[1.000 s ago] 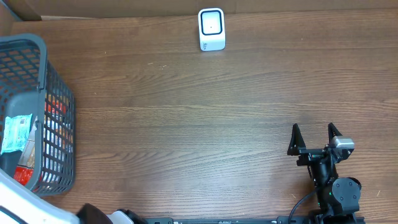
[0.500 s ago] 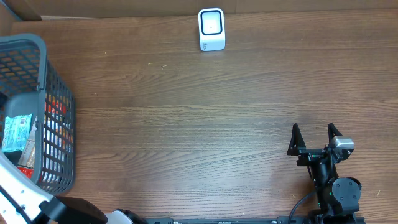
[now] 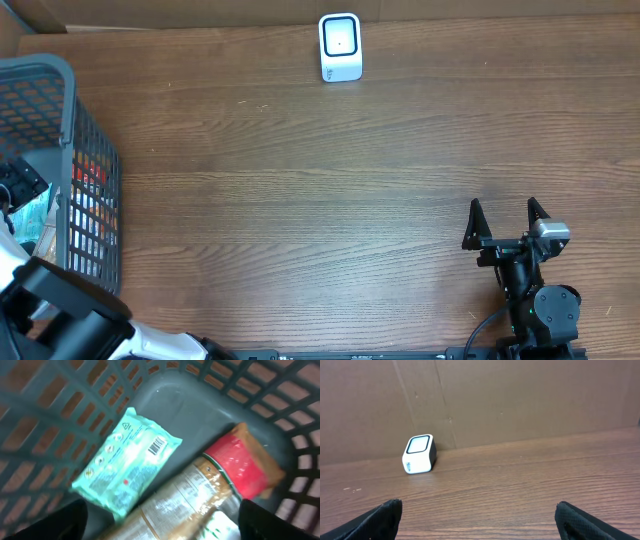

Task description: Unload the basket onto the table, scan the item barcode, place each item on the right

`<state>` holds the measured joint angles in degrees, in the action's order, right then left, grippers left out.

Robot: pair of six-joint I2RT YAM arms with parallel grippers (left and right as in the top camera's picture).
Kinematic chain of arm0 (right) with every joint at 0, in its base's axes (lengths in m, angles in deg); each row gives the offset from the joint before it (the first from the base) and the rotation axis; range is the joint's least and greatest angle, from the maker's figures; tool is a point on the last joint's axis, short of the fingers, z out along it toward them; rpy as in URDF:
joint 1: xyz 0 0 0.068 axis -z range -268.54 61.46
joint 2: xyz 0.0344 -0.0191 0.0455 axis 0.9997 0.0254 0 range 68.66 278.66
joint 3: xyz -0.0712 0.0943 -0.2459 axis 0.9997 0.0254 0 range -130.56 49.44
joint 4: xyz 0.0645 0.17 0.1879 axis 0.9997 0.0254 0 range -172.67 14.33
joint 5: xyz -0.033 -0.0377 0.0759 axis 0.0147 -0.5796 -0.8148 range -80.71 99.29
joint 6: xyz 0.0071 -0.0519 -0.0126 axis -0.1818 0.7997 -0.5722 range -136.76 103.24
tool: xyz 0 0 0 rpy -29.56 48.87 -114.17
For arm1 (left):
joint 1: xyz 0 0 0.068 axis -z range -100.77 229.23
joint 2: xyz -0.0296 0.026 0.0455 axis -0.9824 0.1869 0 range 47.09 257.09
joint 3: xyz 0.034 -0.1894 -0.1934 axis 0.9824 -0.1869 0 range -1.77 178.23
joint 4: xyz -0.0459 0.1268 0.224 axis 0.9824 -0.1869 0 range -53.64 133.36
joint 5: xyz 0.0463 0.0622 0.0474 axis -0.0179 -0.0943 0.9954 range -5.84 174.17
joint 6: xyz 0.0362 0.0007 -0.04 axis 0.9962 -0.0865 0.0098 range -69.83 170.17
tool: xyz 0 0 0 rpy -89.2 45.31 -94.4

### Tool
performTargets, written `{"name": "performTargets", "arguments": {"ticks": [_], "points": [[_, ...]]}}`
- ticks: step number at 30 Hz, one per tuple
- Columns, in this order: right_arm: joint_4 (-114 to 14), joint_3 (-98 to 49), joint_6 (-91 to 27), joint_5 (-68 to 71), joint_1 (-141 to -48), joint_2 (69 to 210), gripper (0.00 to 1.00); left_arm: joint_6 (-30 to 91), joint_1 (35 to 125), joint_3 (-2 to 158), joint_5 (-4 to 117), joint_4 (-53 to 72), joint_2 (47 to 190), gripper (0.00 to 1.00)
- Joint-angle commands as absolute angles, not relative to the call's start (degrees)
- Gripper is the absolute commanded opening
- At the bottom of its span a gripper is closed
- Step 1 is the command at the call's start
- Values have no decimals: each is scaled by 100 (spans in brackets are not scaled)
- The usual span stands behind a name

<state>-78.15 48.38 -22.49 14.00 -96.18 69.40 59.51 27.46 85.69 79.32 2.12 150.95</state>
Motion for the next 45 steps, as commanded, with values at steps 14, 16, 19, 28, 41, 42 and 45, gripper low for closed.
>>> {"name": "performTargets", "arguments": {"ticks": [14,16,19,28,41,42,45], "points": [[-7844,4899,-2228,1417,-9625,6883,100,6845,2750,8514,8745,1063,15650,82],[-7844,4899,-2228,1417,-9625,6883,100,6920,2750,8468,8761,1065,15652,82],[-7844,4899,-2228,1417,-9625,6883,100,7151,2748,8416,8828,1069,15652,81],[-7844,4899,-2228,1417,-9625,6883,100,7160,2696,8409,9220,1091,15652,86],[-7844,4899,-2228,1419,-9627,6883,100,7195,2674,8409,9613,1242,15814,92],[-7844,4899,-2228,1417,-9627,6883,100,7204,2674,8407,9642,1242,15855,93],[-7844,4899,-2228,1417,-9625,6883,100,7206,2674,8409,9694,1248,16034,93]]}}
